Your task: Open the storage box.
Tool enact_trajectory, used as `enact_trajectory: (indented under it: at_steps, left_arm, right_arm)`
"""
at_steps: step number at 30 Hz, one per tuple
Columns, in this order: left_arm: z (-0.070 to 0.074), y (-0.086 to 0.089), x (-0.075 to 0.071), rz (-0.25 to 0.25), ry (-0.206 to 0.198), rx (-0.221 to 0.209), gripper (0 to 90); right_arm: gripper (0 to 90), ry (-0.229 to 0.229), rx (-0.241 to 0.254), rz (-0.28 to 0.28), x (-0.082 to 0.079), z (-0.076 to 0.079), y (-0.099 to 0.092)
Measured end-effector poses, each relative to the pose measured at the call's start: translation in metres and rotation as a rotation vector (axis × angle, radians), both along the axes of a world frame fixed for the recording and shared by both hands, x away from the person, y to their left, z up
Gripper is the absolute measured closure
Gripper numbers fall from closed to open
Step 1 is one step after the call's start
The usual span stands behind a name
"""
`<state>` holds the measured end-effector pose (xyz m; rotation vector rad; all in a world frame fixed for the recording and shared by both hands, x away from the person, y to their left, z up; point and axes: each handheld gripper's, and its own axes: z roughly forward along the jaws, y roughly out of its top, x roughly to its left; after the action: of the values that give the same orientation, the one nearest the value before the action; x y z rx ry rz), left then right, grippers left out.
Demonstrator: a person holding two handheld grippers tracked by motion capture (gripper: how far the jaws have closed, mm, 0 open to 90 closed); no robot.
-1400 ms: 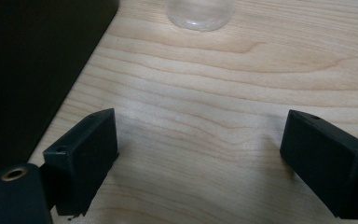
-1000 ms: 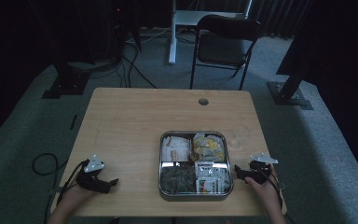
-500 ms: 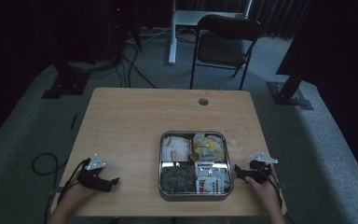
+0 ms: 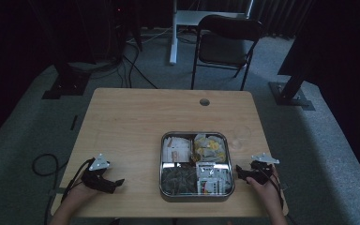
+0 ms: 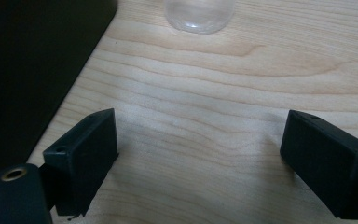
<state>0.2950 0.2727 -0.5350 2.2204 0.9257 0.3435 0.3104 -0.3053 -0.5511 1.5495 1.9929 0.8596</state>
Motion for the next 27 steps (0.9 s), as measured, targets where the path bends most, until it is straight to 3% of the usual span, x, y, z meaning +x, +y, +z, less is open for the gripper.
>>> enact_trajectory:
  at_steps: [27]
  left_arm:
    - [0.028, -0.042, 0.01, -0.119, -0.058, -0.086, 1.4]
  right_arm:
    - [10.3, 0.0, 0.0, 0.0, 0.0, 0.0, 0.0]
